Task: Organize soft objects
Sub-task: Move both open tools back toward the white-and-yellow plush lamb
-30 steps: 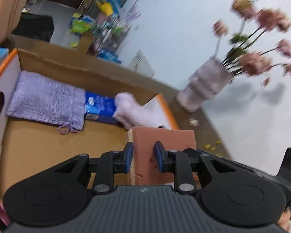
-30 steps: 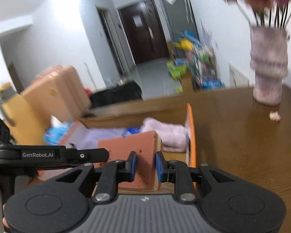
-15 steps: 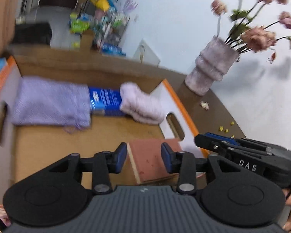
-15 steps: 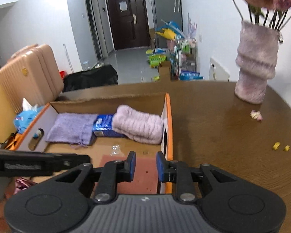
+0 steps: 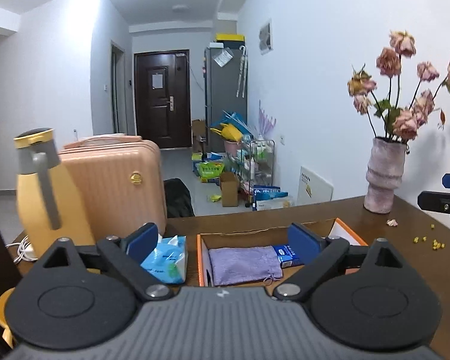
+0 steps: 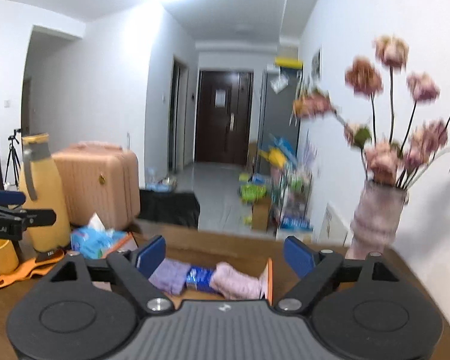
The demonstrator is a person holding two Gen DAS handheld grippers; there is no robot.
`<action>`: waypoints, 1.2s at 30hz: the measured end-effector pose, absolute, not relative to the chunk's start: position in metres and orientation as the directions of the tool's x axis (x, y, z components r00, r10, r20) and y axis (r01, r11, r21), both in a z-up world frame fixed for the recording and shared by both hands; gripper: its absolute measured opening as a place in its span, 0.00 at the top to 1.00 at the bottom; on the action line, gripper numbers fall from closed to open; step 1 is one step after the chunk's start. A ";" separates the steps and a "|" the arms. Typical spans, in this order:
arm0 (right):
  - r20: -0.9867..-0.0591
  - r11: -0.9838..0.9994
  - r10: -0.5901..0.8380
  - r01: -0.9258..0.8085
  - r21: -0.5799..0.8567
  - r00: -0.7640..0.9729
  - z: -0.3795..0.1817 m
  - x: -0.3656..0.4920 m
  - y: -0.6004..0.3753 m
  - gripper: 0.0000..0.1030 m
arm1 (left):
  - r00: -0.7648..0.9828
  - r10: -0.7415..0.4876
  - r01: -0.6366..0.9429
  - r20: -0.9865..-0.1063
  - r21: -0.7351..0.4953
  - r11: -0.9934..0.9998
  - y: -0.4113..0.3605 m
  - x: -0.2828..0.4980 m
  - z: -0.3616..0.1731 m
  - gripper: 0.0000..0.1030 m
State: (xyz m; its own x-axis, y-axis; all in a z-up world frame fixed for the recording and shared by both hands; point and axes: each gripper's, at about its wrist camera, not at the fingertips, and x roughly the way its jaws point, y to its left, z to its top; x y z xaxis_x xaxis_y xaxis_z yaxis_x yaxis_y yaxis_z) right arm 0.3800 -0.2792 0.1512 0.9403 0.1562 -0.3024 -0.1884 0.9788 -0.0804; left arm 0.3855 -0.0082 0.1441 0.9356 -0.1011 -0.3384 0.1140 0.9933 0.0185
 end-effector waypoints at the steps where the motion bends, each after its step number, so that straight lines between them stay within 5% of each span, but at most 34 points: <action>1: -0.293 0.979 0.153 -0.185 -0.086 0.944 0.154 0.376 -0.276 0.17 | 0.937 -0.102 0.112 -0.334 0.010 0.994 -0.007 0.380 0.146 0.08; 11: -0.247 0.978 0.172 -0.195 -0.073 0.954 0.159 0.331 -0.265 0.15 | 0.945 -0.102 0.106 -0.310 -0.006 0.994 -0.001 0.330 0.138 0.04; 19: -0.221 0.968 0.243 -0.252 -0.013 0.945 0.100 0.243 -0.263 0.15 | 0.948 -0.156 0.168 -0.278 0.021 0.986 0.009 0.237 0.076 0.00; 27: -0.291 0.944 0.327 -0.322 0.067 0.899 0.027 0.171 -0.250 0.16 | 0.892 -0.218 0.223 -0.397 -0.035 0.974 0.013 0.195 0.026 0.00; 36: -0.327 0.967 0.255 -0.250 0.059 0.910 0.020 0.193 -0.261 0.22 | 0.870 -0.238 0.240 -0.431 -0.050 0.969 -0.005 0.227 0.013 0.00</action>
